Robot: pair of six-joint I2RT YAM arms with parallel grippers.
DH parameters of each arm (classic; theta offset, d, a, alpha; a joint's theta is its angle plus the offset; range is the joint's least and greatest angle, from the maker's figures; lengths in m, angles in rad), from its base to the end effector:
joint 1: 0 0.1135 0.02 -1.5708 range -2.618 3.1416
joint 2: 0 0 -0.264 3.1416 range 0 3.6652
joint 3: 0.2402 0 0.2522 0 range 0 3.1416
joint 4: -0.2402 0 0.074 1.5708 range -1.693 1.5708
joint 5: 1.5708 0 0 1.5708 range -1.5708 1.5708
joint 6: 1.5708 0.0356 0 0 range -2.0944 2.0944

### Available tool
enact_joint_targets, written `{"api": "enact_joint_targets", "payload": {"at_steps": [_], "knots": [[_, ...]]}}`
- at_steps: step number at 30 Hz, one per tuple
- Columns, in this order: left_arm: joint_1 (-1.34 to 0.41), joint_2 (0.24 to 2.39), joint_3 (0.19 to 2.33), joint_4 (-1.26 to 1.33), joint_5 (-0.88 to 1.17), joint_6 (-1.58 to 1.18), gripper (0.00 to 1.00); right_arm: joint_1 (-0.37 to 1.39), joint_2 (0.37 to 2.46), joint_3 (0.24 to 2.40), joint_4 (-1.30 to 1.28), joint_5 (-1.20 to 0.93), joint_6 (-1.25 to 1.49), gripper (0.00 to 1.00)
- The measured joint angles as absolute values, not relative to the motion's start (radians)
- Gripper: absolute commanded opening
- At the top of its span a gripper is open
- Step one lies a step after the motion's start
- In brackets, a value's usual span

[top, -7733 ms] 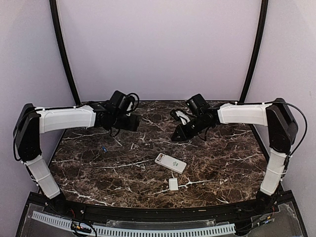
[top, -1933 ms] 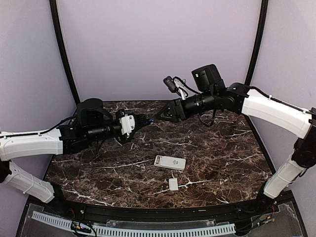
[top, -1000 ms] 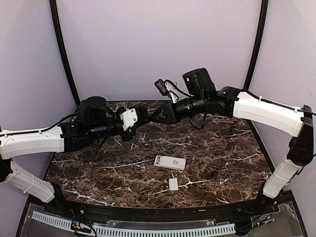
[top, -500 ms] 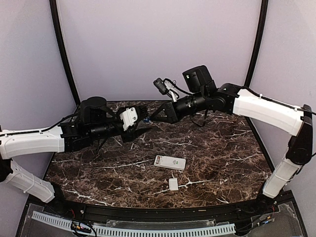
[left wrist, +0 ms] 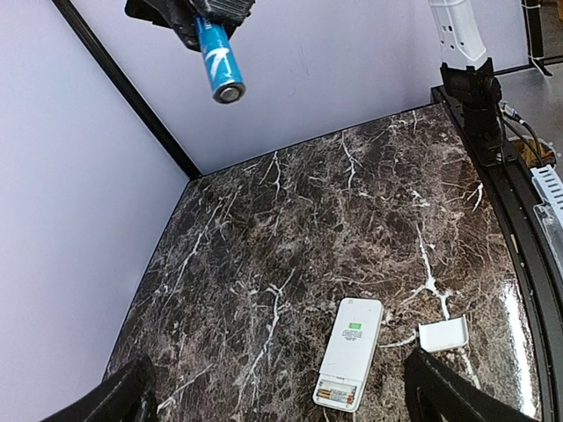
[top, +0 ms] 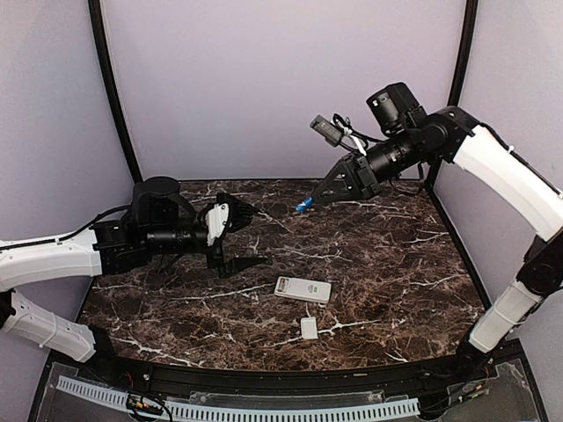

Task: Load the batteries into the remote control
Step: Adjust the battery in the battery compartment.

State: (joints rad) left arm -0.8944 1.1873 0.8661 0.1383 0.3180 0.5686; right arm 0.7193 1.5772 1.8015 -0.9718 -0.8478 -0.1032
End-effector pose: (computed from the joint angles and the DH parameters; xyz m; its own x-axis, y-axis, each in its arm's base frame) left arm 0.1657 -0.2242 0.3183 0.4065 0.3106 -0.8592 0.8477 0.2226 0.4816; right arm 0.2222 0.2301 0.4242 -0.4212 -0.4595 -0.7820 -0.8978 0.0886 0.4315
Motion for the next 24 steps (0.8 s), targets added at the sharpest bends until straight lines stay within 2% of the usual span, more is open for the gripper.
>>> {"api": "enact_joint_targets", "payload": {"at_steps": [7, 16, 20, 23, 24], "knots": [[-0.894, 1.23, 0.807, 0.167, 0.242, 0.589, 0.95, 0.72, 1.67, 1.802, -1.021, -0.704, -0.076, 0.0], [-0.895, 1.394, 0.761, 0.163, 0.168, 0.613, 0.86, 0.72, 2.106, 1.877, -1.079, -0.545, -0.04, 0.0], [-0.897, 1.431, 0.735, 0.166, 0.16, 0.643, 0.84, 0.726, 2.201, 1.902, -1.092, -0.535, -0.039, 0.0], [-0.908, 1.467, 0.723, 0.179, 0.155, 0.671, 0.79, 0.744, 2.234, 1.934, -1.091, -0.546, -0.04, 0.0], [-0.912, 1.482, 0.723, 0.185, 0.151, 0.678, 0.74, 0.751, 2.242, 1.946, -1.091, -0.55, -0.041, 0.0]]}}
